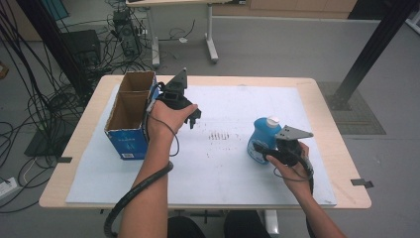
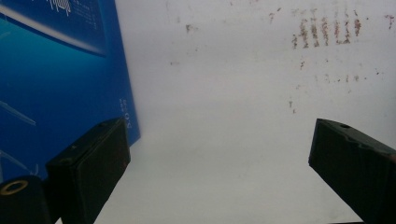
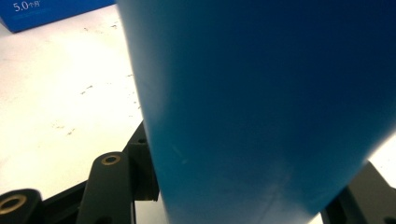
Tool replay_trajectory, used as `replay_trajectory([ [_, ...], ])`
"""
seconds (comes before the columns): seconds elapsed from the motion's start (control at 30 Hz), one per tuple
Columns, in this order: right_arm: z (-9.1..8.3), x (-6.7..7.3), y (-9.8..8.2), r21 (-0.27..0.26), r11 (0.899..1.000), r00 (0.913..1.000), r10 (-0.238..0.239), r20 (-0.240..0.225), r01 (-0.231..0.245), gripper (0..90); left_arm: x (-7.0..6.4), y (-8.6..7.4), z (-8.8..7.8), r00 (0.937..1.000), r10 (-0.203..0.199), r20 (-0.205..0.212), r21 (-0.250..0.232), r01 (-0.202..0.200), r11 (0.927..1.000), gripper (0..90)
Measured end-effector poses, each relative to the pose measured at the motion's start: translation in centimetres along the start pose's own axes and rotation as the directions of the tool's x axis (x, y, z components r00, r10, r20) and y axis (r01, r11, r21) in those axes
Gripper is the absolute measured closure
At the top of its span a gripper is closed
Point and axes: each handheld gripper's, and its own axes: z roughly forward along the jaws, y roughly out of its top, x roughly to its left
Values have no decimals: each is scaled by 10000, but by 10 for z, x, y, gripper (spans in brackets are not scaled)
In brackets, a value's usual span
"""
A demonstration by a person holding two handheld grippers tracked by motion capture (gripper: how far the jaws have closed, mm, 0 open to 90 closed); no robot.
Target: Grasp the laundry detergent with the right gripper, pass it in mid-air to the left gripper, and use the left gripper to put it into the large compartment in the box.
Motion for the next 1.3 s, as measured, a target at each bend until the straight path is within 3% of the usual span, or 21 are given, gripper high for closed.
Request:
replay_trajectory([
  [1.3,0,-1,0,8,10000,9999,75,-74,-75,437,-4,-2,-6,9998,139,-173,-32,-139,9999,58],
])
